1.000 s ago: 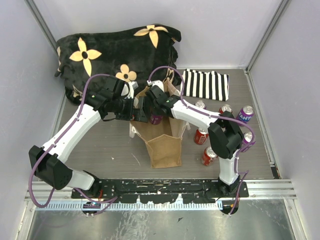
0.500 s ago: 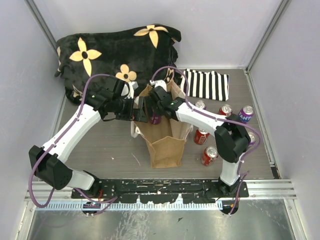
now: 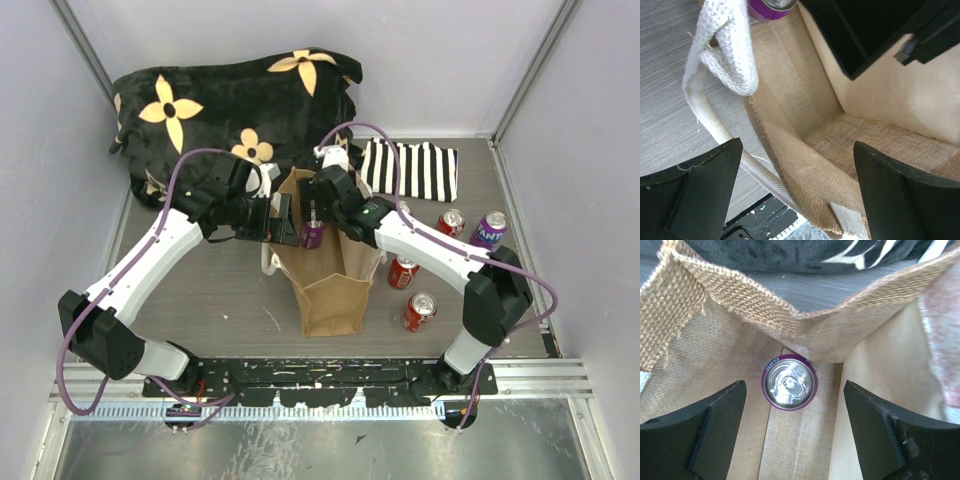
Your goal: Place the beverage into the canvas bag
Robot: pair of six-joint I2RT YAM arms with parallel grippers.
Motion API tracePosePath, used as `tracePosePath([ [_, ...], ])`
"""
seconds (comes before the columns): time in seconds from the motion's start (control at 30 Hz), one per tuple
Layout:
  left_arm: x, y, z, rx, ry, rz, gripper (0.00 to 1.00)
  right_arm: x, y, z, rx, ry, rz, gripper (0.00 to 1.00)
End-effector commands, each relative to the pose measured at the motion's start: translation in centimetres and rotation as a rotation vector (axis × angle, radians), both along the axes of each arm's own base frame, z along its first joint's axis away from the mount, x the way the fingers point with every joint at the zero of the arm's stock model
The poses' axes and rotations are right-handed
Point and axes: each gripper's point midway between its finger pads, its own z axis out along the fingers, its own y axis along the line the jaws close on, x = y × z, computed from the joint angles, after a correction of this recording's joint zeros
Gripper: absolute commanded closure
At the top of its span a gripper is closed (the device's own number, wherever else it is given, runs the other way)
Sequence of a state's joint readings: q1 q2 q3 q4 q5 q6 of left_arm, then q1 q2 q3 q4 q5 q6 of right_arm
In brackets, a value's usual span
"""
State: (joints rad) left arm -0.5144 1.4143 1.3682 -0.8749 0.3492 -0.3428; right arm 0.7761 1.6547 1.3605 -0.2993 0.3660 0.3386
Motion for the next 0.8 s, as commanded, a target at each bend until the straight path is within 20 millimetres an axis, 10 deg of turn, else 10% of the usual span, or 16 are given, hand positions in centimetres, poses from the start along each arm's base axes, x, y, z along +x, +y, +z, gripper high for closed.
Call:
tracePosePath([
  [0.0, -0.7, -0.9, 0.7, -0.04, -0.022, -0.061, 0.0, 0.6, -2.0, 8.5, 0.108, -0.193, -0.086, 0.15],
  [0.27, -2.9, -1.9, 0.6, -0.055, -0.017, -0.151, 0.01, 1.2, -9.6, 15.5, 0.139, -0.286, -0.281, 0.15],
  [0.5, -4.3, -2.9, 1.5, -0.088, -0.028, -0.226, 0.02, 2.4, -17.5, 9.8, 0.039, -0.081, -0.427, 0.13],
  [0.77, -4.8, -2.4, 1.8, -0.081, -0.046, -0.235, 0.01, 3.1, -19.8, 2.8, -0.038, 0.13, -0.411, 0.11],
])
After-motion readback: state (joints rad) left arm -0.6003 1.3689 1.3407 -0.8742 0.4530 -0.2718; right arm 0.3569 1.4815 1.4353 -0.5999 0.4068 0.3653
